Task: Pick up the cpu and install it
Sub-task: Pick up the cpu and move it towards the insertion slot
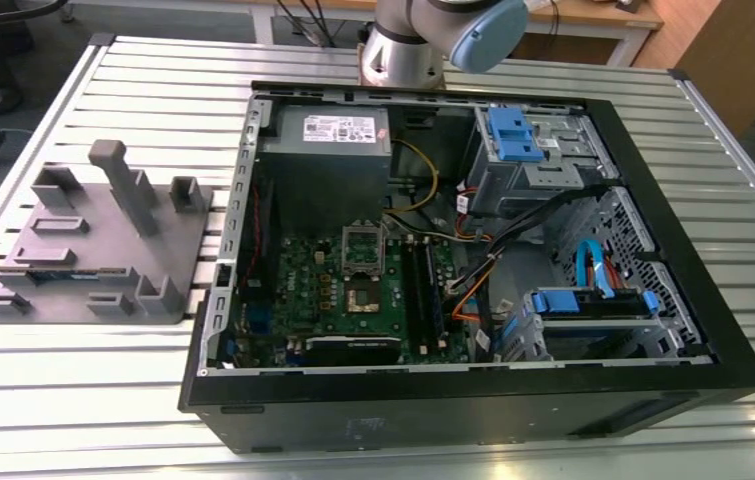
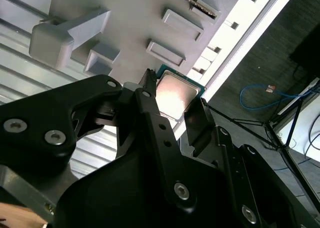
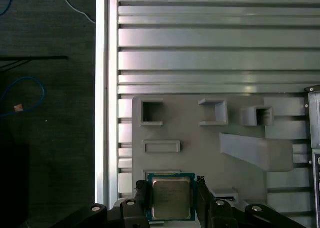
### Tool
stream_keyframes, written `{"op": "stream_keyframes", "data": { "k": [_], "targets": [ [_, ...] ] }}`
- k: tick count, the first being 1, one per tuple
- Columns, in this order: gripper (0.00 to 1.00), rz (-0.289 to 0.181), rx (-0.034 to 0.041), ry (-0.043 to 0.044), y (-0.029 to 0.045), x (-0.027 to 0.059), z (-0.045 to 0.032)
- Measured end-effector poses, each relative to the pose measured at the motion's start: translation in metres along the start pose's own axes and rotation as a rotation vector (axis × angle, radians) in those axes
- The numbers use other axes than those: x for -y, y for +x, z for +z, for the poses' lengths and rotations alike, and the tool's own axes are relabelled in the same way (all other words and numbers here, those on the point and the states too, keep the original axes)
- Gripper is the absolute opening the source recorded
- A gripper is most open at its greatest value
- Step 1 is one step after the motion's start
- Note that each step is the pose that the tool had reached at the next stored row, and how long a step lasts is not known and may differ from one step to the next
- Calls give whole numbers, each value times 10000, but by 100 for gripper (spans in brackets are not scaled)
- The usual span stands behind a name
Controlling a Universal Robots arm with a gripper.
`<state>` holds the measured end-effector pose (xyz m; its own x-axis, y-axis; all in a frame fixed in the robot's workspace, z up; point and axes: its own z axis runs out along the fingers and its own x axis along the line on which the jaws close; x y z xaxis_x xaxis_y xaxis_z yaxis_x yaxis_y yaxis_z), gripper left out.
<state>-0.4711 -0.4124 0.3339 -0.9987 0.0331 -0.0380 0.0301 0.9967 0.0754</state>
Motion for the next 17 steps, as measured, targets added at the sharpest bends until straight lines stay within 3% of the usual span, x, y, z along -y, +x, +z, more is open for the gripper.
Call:
{"op": "stream_keyframes", "data": {
  "k": [11,17],
  "targets": [
    [47,0,-1,0,-4,-9,-118],
    [47,0,0,0,-5,-10,-127]
  ]
}}
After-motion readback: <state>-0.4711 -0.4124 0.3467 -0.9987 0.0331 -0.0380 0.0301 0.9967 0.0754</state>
